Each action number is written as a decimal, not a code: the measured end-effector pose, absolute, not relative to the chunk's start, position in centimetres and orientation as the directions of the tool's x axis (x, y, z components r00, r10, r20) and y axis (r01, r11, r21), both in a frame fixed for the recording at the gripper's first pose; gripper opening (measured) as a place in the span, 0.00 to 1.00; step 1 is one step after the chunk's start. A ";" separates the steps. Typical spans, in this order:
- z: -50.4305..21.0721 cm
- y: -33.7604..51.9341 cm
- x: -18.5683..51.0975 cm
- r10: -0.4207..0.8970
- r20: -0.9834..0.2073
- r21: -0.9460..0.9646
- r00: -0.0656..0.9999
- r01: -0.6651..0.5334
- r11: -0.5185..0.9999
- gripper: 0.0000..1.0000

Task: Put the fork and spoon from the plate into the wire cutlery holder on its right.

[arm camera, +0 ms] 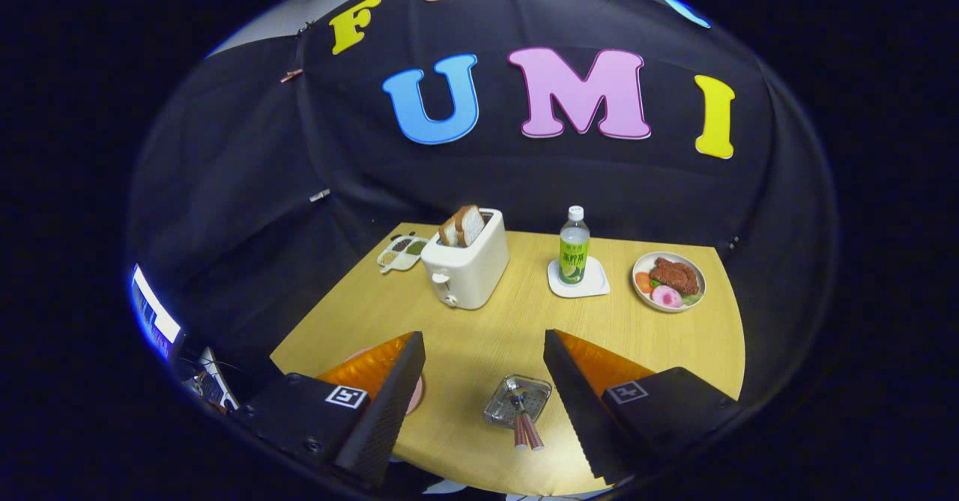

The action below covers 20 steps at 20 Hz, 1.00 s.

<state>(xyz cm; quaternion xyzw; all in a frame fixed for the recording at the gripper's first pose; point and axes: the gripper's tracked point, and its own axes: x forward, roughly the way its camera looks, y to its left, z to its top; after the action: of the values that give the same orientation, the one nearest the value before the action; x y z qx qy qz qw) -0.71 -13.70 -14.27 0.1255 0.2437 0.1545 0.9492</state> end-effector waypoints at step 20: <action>-11.5 -16.1 -2.5 0.408 -0.194 0.288 0.892 -0.346 0.893 0.99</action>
<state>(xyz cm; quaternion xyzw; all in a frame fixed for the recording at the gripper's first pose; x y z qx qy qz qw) -2.49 -16.08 -11.48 0.1237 0.1254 0.1952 0.9648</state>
